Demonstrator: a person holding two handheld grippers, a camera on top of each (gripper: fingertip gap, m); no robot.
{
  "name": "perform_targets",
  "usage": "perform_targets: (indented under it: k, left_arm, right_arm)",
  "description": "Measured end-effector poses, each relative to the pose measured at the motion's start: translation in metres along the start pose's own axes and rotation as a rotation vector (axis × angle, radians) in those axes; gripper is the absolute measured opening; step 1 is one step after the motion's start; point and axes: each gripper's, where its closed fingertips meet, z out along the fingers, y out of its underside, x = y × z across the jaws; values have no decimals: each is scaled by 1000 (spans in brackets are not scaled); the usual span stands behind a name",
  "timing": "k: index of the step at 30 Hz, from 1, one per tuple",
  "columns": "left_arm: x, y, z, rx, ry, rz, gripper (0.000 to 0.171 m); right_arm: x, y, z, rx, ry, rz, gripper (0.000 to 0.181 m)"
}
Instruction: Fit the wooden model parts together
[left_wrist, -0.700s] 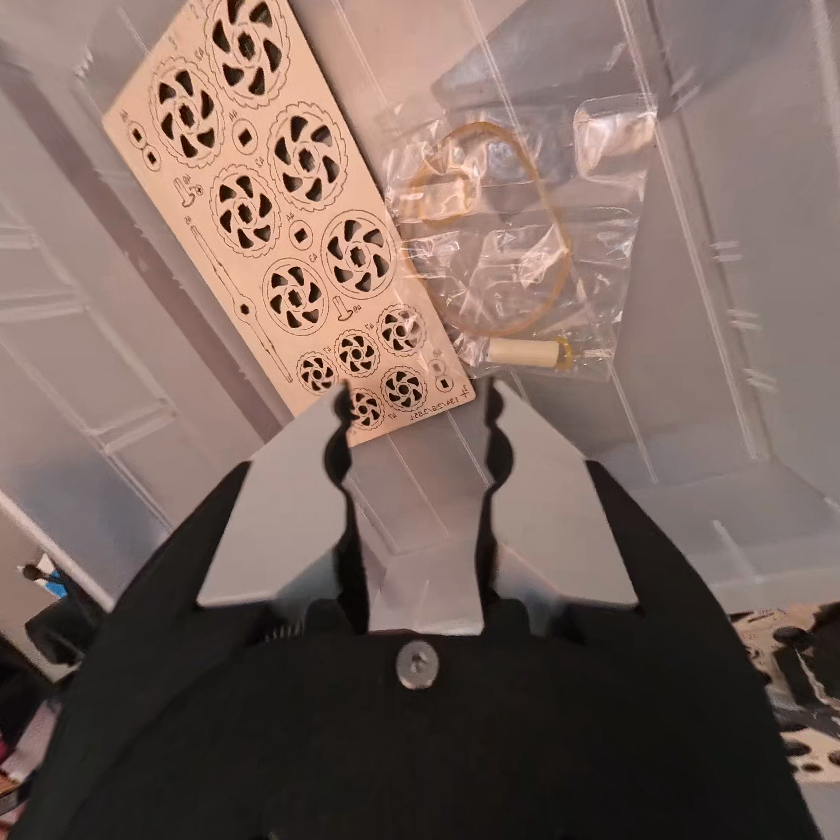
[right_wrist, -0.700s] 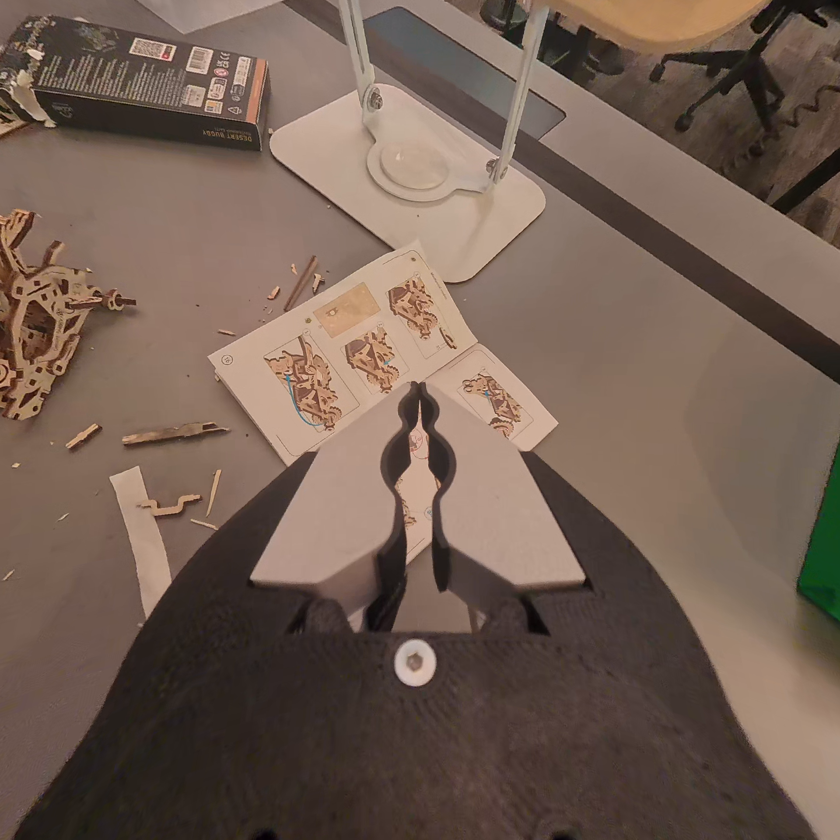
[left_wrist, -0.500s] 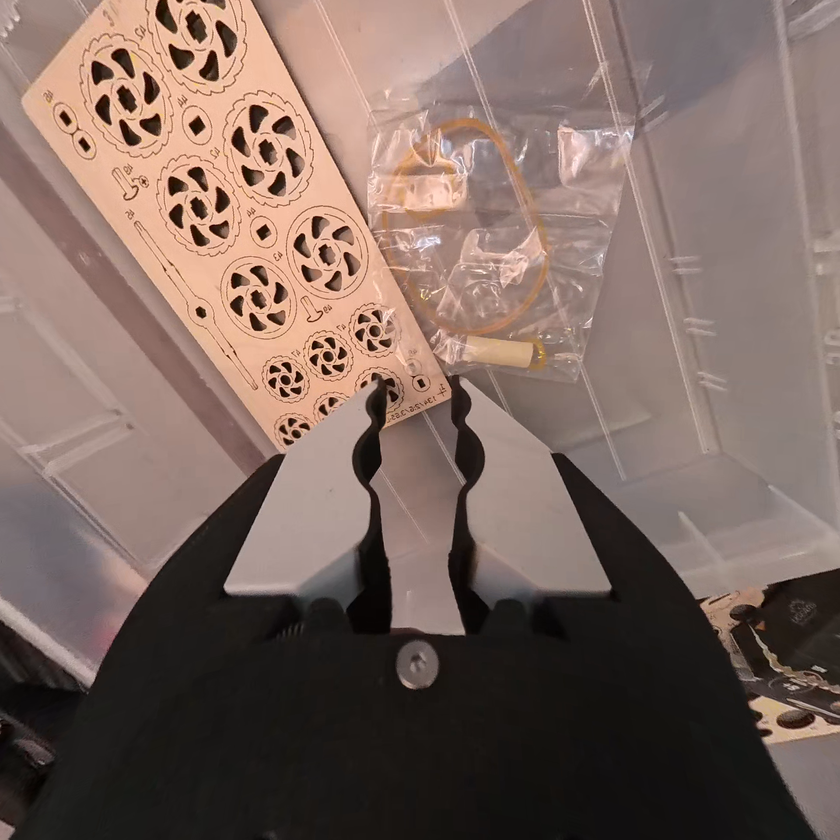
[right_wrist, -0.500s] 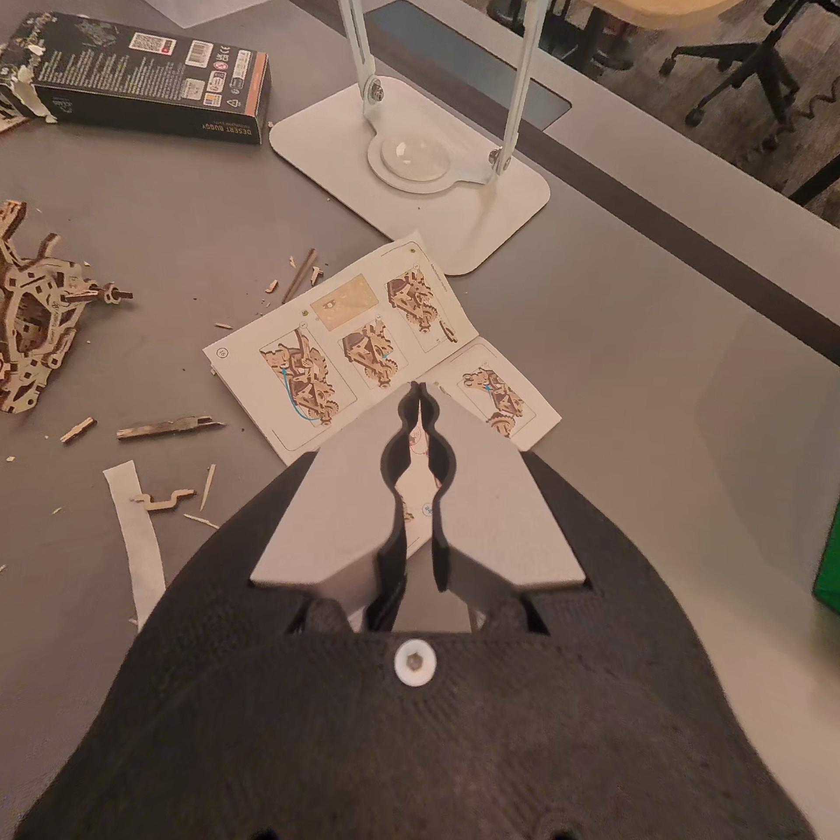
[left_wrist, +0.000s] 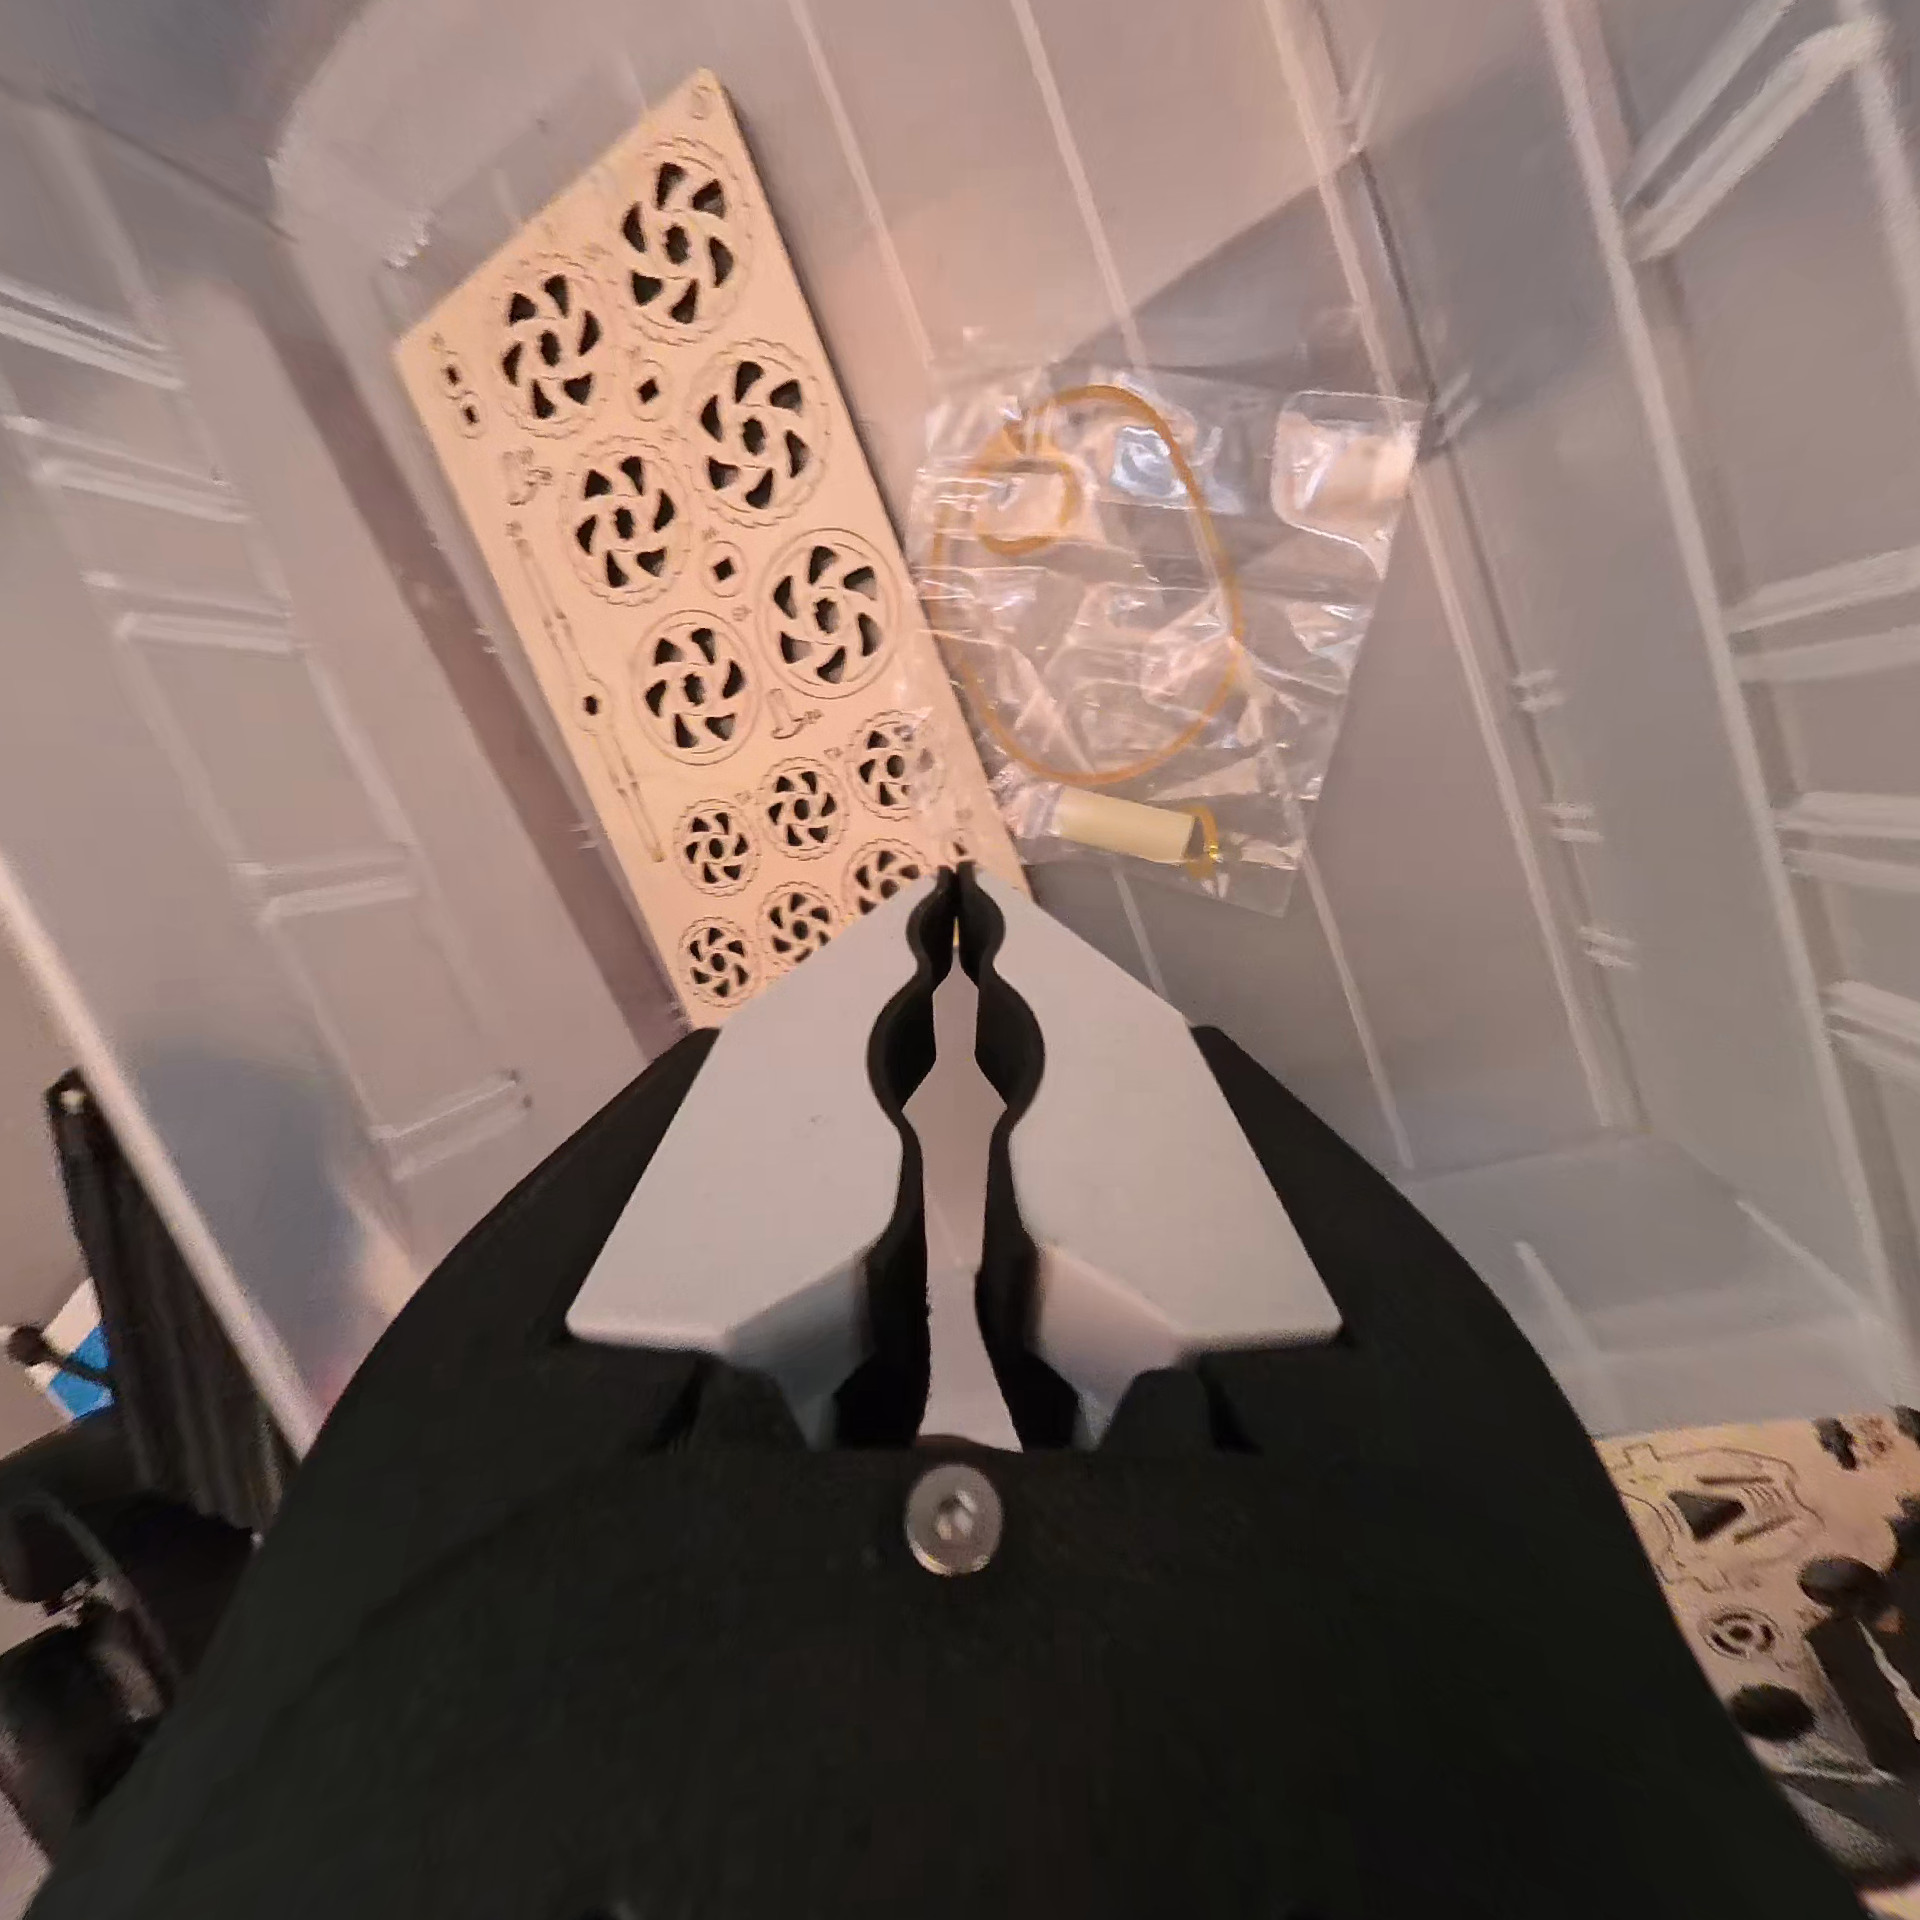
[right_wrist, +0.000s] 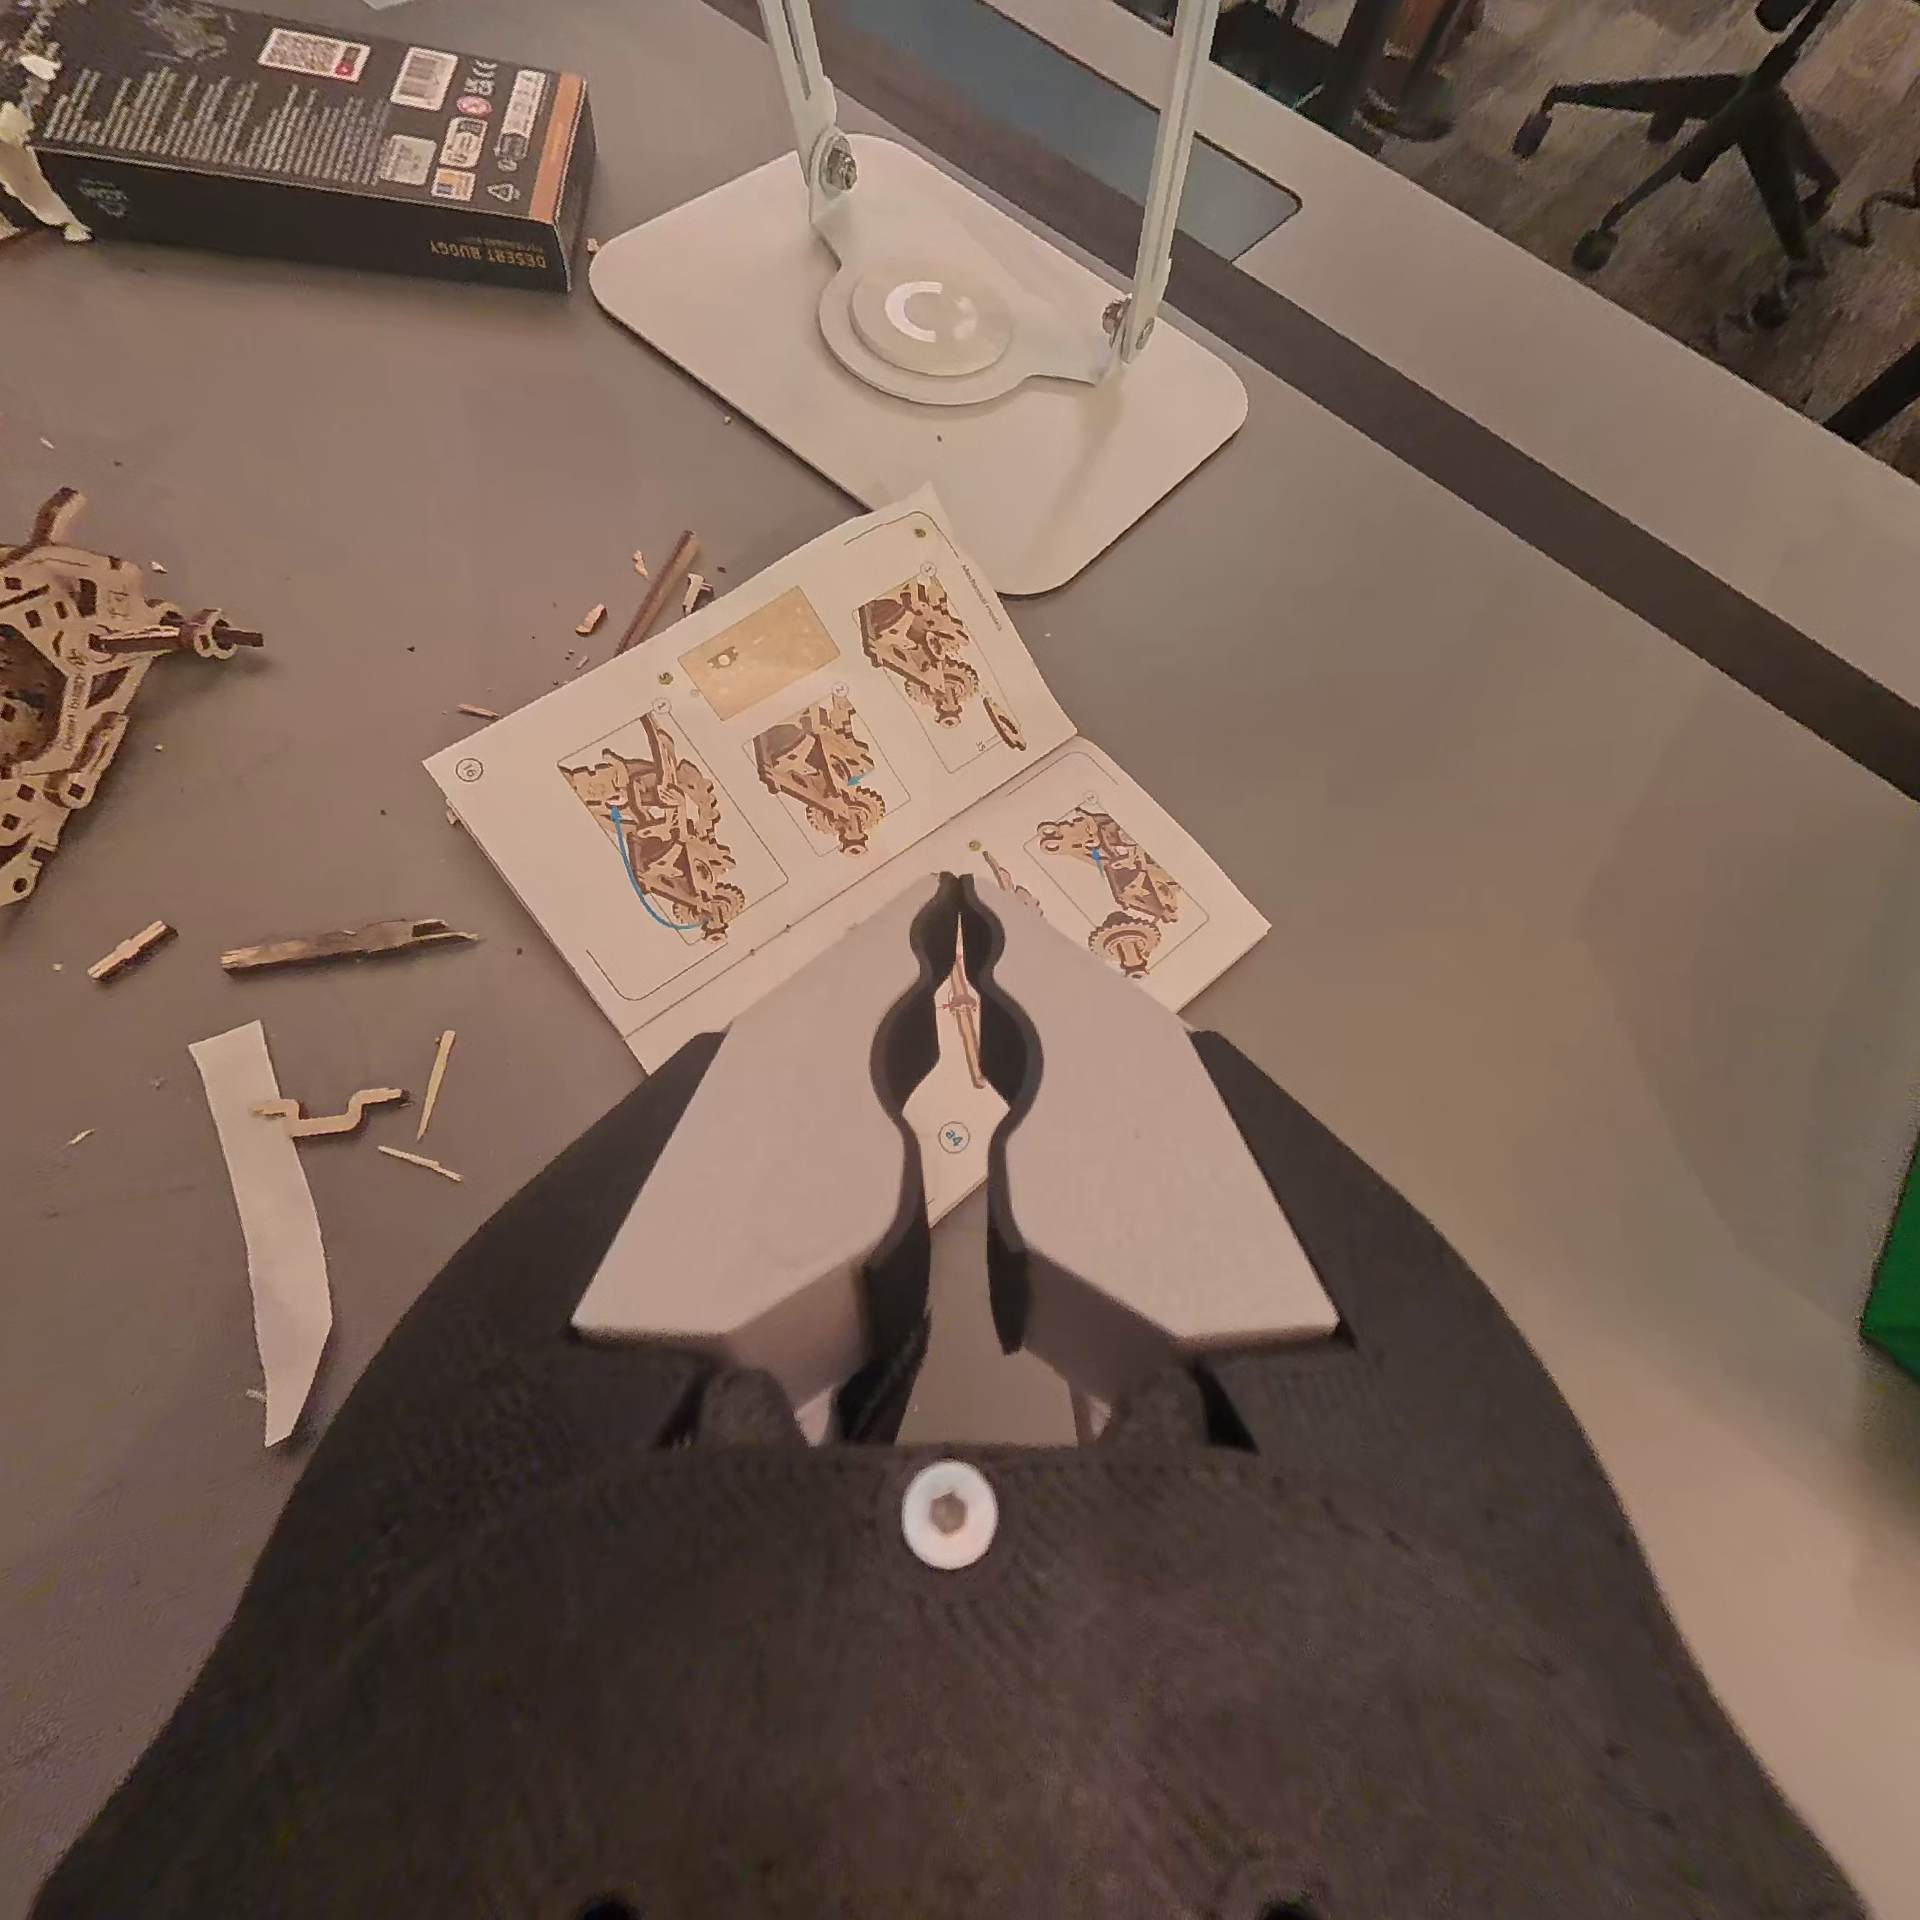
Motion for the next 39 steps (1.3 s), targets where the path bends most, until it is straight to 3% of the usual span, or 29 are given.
perform_targets:
  k: [2, 5, 8, 12, 17, 20, 24, 27, 29, 34, 37, 39]
  left_arm:
    - [2, 0, 1, 0, 1, 3, 0]
    - [-9, -9, 6, 3, -42, -18, 27]
    - [-8, -15, 19, -30, 17, -64, 64]
    - [1, -19, 26, -28, 204, -196, 60]
    - [3, -11, 24, -31, 199, -192, 55]
    - [11, 0, 17, -69, 207, -190, 40]
    - [40, 18, -1, -127, 330, -155, 24]
    - [46, 20, -6, -103, 357, -171, 24]
    - [36, 12, -5, -63, 309, -223, 52]
    - [-9, -21, 1, 22, 116, -319, 88]
    - [-25, -18, 23, -82, 60, -368, 108]
    - [-20, -12, 38, -176, 106, -415, 113]
  right_arm:
    - [-1, 1, 2, -2, -7, 1, 0]
    - [-7, 2, 6, -6, -26, 7, 0]
    - [-11, 2, 8, -10, -40, 10, 0]
    - [-10, 0, 9, -12, -40, 30, 0]
    - [-12, -1, 10, -8, -58, 55, 0]
    - [-15, -2, 11, -8, -68, 49, 0]
    - [-16, -2, 8, -8, -69, 42, 0]
    - [-15, -1, 6, -6, -75, 45, 0]
    - [-15, -1, 5, -5, -78, 47, 0]
    - [-17, 0, 7, -6, -90, 54, 0]
    - [-19, 1, 9, -9, -97, 55, 0]
    - [-19, 1, 9, -7, -99, 58, 0]
